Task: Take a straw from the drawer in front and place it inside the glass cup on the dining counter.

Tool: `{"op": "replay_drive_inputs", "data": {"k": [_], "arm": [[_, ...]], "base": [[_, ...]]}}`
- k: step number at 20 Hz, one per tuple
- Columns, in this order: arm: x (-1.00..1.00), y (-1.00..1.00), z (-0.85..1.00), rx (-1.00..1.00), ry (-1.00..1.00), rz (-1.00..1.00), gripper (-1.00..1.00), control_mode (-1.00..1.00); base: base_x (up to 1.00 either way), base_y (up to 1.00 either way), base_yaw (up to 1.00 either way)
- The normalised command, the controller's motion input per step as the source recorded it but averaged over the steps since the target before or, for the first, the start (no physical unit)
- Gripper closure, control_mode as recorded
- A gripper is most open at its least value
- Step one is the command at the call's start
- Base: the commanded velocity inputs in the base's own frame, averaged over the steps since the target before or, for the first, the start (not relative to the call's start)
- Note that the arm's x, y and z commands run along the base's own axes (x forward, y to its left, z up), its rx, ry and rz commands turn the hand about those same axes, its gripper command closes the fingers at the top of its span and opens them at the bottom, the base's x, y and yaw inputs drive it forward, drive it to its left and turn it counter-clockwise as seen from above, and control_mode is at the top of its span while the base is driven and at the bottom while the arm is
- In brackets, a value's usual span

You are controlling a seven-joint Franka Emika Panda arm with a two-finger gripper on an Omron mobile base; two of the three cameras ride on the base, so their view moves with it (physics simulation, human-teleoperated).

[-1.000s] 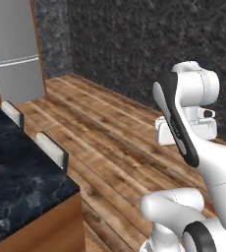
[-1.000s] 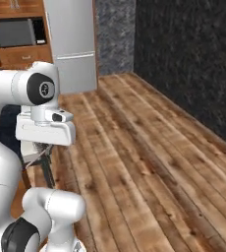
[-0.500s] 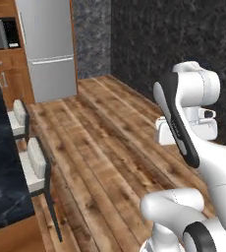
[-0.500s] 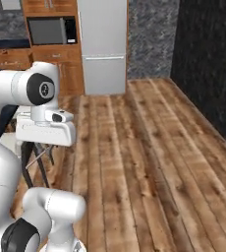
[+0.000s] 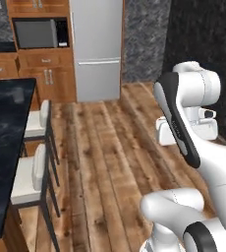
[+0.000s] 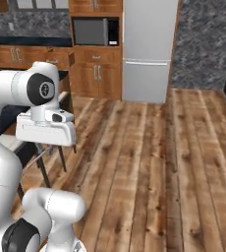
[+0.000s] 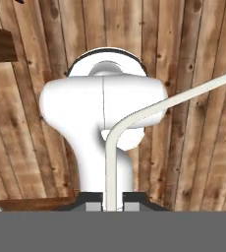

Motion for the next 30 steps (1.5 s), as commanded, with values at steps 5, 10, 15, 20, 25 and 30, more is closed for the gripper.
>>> {"op": "replay_drive_inputs", "data": {"k": [5, 10, 15, 20, 25, 30], "arm": [[0.00, 0.00, 0.00, 0.00, 0.00, 0.00, 1.00, 1.00], [0.00, 0.00, 0.00, 0.00, 0.00, 0.00, 1.00, 1.00], [0.00, 0.00, 0.00, 0.00, 0.00, 0.00, 1.00, 1.00], [0.00, 0.00, 0.00, 0.00, 0.00, 0.00, 1.00, 1.00], [0.00, 0.00, 0.00, 0.00, 0.00, 0.00, 1.00, 1.00], [0.00, 0.00, 0.00, 0.00, 0.00, 0.00, 1.00, 1.00]], "base": [[0.86, -0.60, 0.49], [0.87, -0.67, 0.47], [0.87, -0.72, 0.45], [0.87, -0.71, 0.46], [0.85, -0.71, 0.46], [0.80, -0.74, 0.46]]}}
